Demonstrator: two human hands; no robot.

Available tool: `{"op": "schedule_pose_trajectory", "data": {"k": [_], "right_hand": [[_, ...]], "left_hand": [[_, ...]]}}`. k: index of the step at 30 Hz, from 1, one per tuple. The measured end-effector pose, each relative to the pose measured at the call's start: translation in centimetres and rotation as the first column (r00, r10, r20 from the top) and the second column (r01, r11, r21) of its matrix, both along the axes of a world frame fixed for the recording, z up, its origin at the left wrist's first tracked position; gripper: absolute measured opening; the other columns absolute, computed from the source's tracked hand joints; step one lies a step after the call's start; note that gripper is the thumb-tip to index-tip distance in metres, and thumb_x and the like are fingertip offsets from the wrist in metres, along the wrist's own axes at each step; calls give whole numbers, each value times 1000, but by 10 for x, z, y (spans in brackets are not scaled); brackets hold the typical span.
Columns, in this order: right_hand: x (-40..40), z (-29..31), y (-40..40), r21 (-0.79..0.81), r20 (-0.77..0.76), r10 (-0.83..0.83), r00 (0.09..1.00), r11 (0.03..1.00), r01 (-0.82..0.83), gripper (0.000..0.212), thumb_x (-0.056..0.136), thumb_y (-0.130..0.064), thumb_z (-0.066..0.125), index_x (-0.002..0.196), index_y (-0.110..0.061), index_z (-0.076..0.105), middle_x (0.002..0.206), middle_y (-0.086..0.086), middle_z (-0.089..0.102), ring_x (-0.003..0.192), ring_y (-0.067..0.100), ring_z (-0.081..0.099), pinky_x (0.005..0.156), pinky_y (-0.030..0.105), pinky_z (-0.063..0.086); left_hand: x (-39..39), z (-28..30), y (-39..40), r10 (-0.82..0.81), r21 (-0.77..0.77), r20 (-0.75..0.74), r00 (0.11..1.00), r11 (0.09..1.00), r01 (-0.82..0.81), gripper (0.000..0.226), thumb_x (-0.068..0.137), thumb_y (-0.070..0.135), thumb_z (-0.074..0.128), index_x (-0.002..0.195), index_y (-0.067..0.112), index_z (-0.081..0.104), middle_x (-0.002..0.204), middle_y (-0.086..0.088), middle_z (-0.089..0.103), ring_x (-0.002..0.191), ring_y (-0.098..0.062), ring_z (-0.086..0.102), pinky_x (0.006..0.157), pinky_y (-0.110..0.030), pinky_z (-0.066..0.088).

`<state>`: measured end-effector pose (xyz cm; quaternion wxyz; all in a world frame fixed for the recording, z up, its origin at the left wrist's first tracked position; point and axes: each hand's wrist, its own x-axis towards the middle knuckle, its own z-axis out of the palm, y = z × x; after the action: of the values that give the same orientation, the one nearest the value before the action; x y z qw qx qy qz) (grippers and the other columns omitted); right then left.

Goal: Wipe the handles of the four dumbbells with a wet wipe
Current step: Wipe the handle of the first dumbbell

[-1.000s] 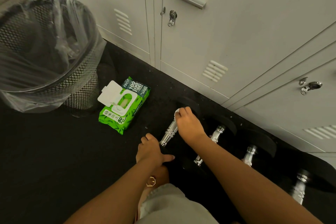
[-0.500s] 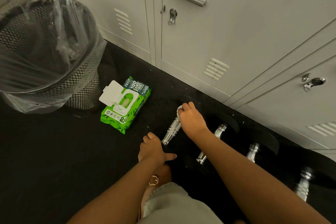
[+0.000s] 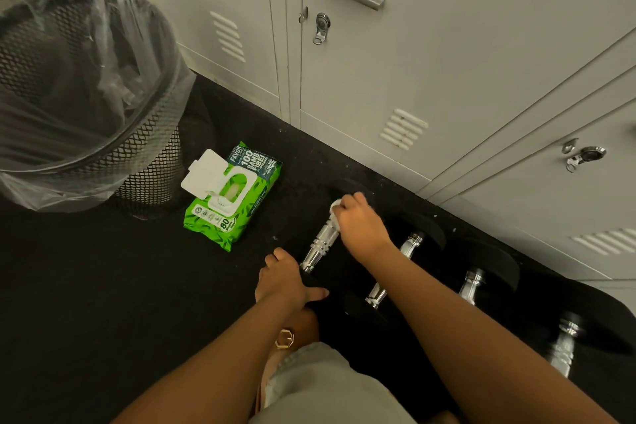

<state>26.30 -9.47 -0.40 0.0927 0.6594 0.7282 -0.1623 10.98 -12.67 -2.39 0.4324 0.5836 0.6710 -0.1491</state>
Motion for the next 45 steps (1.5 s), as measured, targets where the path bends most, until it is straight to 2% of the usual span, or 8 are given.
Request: {"op": "schedule_pose_trajectory", "data": {"k": [11, 16, 20, 24, 29, 33, 37, 45], "right_hand": [[-4, -2, -2, 5, -21, -80, 997, 997, 80, 46, 90, -10, 54, 135, -5, 41, 139, 13, 40, 128, 25, 36, 102, 31, 41], [-15, -5, -20, -40, -121, 42, 992, 998, -47, 45, 91, -7, 50, 136, -8, 41, 140, 9, 37, 132, 24, 30, 104, 31, 38], [-8, -5, -13, -7, -128, -56, 990, 998, 56, 46, 90, -7, 53, 135, -9, 43, 142, 9, 37, 133, 25, 29, 105, 32, 37], [-20, -7, -26, -67, -146, 84, 986, 993, -95, 46, 91, -5, 49, 136, -9, 43, 139, 9, 38, 132, 25, 30, 104, 32, 40], [-14, -7, -24, -24, -155, 12, 988, 1000, -16, 45, 91, -4, 49, 136, -9, 43, 140, 9, 36, 133, 25, 28, 103, 31, 38], [-20, -9, -33, -78, -194, 168, 967, 979, -186, 42, 92, -4, 45, 134, -8, 45, 137, 10, 39, 134, 26, 28, 107, 34, 37], [-19, -16, -31, -26, -207, 91, 974, 995, -99, 42, 90, -3, 48, 132, -8, 49, 135, 9, 43, 131, 24, 32, 104, 33, 41], [-25, -19, -32, -46, -221, 162, 962, 983, -176, 38, 90, -6, 50, 127, -9, 53, 131, 9, 45, 127, 25, 35, 102, 35, 41]], "left_hand": [[-1, 1, 1, 5, -12, 4, 1000, 1000, -5, 112, 58, 49, 86, 138, 5, 23, 142, -14, 32, 132, -32, 37, 105, -42, 41], [-1, 1, 0, 6, -17, -1, 1000, 1000, -6, 109, 58, 47, 87, 138, 6, 24, 142, -13, 33, 132, -31, 38, 105, -41, 41], [-1, 0, 1, 2, -8, -3, 1000, 1000, -2, 109, 57, 49, 86, 136, 6, 26, 141, -13, 34, 131, -31, 39, 105, -42, 42], [-1, 0, -1, 6, 4, -1, 1000, 1000, -6, 108, 57, 49, 87, 135, 6, 26, 140, -14, 34, 131, -32, 40, 104, -41, 42], [-1, 0, -2, 8, 13, -3, 1000, 1000, -8, 108, 57, 49, 86, 135, 5, 26, 140, -14, 34, 130, -31, 40, 104, -41, 42], [0, -2, -1, 15, 4, -7, 1000, 1000, -15, 109, 58, 48, 86, 138, 6, 24, 142, -14, 33, 132, -31, 38, 104, -41, 42], [0, -2, -2, 23, 14, -3, 1000, 1000, -23, 109, 58, 47, 86, 137, 6, 24, 141, -14, 33, 132, -31, 39, 104, -40, 42], [0, -3, -2, 39, 5, 9, 999, 999, -39, 106, 60, 44, 86, 137, 6, 25, 142, -14, 32, 132, -32, 37, 105, -42, 41]]}}
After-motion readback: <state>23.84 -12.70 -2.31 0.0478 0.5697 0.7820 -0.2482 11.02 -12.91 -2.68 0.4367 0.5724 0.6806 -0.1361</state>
